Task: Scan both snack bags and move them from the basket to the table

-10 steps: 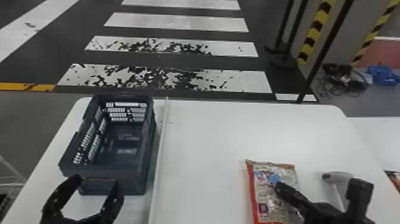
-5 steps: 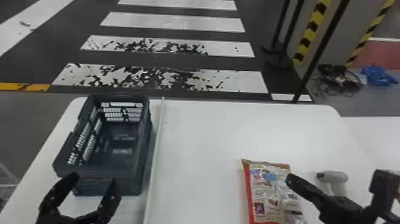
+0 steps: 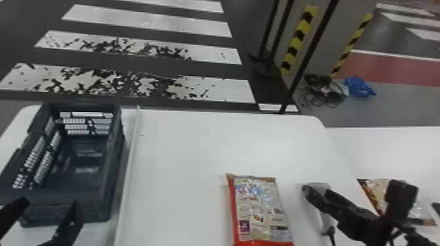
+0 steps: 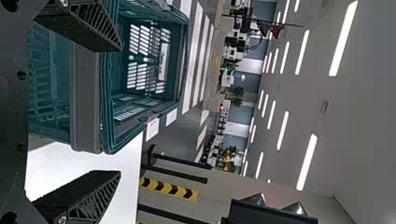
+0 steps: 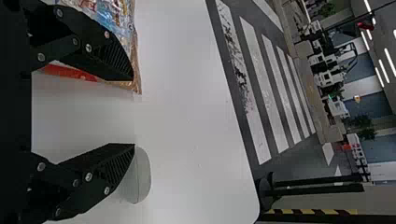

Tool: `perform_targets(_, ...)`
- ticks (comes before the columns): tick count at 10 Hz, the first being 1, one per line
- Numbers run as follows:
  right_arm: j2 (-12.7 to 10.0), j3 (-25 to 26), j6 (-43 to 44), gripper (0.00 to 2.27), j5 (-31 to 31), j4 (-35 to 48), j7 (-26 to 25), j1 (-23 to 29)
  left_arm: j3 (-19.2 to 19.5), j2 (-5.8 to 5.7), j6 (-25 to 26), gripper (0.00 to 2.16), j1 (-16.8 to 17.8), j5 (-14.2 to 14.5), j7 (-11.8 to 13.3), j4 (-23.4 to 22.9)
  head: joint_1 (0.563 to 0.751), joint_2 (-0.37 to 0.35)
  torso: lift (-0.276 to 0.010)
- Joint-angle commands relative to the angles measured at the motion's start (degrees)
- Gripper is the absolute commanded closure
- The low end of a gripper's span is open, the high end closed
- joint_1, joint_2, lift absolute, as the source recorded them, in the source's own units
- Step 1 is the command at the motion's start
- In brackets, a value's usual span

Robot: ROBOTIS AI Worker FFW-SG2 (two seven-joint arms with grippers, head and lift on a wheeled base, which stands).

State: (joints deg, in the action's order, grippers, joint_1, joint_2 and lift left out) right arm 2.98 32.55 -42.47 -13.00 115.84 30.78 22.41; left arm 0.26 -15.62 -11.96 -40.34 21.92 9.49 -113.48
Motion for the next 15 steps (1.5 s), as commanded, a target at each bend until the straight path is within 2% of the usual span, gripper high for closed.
perform_targets(1, 1.23, 0.05, 0.50, 0.06, 1.49, -2.37, -0.11, -0.52, 0.00, -0.55, -0.03, 0.05, 0.17, 0.41, 0.00, 0.19, 0.695, -0.244, -0.098)
perform_targets(4, 2.64, -0.04, 2.78, 0.06, 2.19, -6.06, -0.37, -0.61, 0.18, -1.52, 0.15, 0.05, 0.79, 1.46, -0.18, 0.63, 0.695, -0.274, -0.098)
perform_targets(8, 4.93, -1.70, 9.81, 0.06, 3.86, -12.39, -0.28, -1.31, 0.27, -1.61, 0.15, 0.05, 0.87, 1.99, 0.00, 1.24, 0.695, -0.286, -0.098)
perform_targets(12, 7.30, -2.58, 12.80, 0.09, 3.68, -17.58, 0.33, -1.40, 0.35, -1.52, 0.32, 0.05, 0.61, 1.81, 0.00, 1.33, 0.695, -0.303, -0.098)
perform_targets(14, 7.56, -3.29, 13.15, 0.24, 3.77, -18.54, 0.95, -1.49, 0.18, -1.17, 0.15, 0.05, 0.44, 1.37, 0.00, 1.33, 0.695, -0.309, -0.098)
perform_targets(15, 7.65, -3.37, 12.98, 0.71, 3.86, -18.72, 1.48, -1.58, 0.09, -1.08, 0.15, 0.05, 0.35, 1.37, 0.00, 1.33, 0.695, -0.306, -0.098)
